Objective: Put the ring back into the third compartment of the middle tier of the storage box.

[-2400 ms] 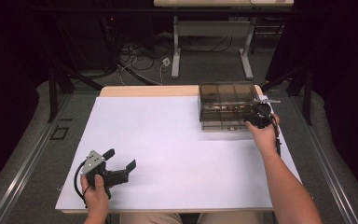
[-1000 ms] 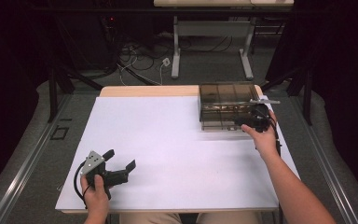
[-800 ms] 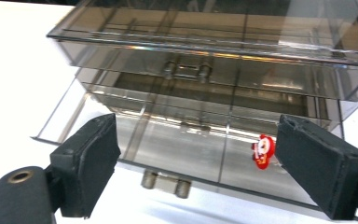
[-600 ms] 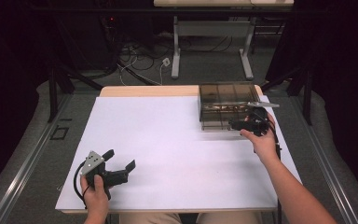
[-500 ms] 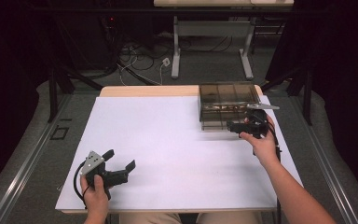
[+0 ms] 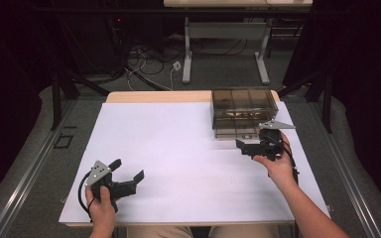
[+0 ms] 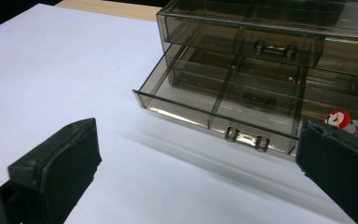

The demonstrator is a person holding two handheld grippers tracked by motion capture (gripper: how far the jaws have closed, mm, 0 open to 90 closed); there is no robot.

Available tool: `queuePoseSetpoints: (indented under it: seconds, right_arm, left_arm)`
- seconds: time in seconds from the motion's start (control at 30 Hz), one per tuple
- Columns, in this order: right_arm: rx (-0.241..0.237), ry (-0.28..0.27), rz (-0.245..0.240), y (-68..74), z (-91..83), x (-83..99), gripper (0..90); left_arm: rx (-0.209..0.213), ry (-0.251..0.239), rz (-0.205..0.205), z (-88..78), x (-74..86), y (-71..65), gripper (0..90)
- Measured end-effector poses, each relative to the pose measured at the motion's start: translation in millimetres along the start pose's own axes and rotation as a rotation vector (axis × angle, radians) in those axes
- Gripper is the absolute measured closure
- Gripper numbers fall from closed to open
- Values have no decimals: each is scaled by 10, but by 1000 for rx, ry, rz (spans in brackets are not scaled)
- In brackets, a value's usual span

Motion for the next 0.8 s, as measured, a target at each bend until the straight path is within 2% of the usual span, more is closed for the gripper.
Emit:
queuePoseSetpoints:
  seconds: [0.37, 0.8]
  right_arm:
    - [-28, -52, -28, 129, -186, 218, 0]
    - [-56, -51, -21, 180, -324, 523, 0]
  left_arm:
    - [-1, -1, 0, -4, 1, -3, 2]
    - [1, -2, 0, -1, 2, -6, 2]
Point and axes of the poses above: each handheld gripper's, and its own axes: z roughly forward along the jaws, x roughly out of its underside, y roughly to its left, the point moved 1 cm from there along z, roughly forward along the jaws, and after that the axes turned 9 degrees about x, right-handed, at the moved point
